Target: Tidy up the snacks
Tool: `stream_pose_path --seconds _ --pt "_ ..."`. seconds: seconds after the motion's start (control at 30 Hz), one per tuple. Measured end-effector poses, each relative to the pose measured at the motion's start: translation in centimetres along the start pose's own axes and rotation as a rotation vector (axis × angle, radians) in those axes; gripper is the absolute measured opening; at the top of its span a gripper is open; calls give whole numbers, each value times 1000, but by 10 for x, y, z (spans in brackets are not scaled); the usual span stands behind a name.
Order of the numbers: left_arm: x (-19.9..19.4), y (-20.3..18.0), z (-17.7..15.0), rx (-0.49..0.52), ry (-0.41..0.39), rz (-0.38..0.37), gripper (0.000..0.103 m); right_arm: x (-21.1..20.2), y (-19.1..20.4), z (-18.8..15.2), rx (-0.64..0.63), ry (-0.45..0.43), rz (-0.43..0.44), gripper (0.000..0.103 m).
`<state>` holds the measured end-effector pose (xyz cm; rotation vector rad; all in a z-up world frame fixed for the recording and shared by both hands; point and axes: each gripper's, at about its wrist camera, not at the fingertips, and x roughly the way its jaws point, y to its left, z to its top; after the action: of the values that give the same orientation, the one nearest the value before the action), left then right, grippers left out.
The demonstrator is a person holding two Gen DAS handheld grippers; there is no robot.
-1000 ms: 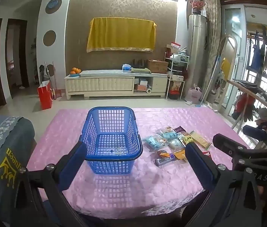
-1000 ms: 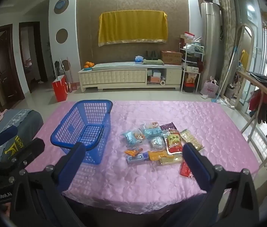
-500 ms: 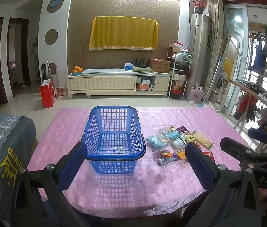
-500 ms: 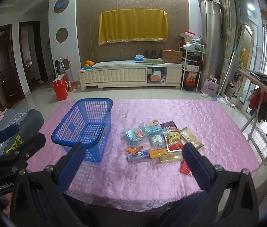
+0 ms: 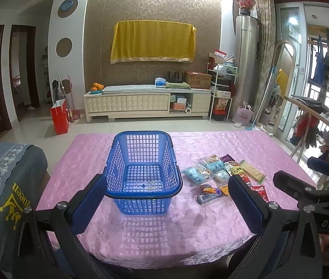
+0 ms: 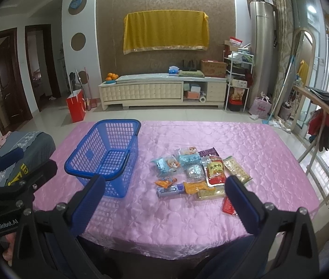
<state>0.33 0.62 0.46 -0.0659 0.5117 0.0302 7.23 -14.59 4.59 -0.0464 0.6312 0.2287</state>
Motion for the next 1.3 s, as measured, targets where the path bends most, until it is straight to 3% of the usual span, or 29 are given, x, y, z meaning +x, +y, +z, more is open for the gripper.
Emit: stream_pose_path --seconds 1.3 --pt "-5 3 -2 14 1 18 103 0 4 -7 -2 10 24 103"
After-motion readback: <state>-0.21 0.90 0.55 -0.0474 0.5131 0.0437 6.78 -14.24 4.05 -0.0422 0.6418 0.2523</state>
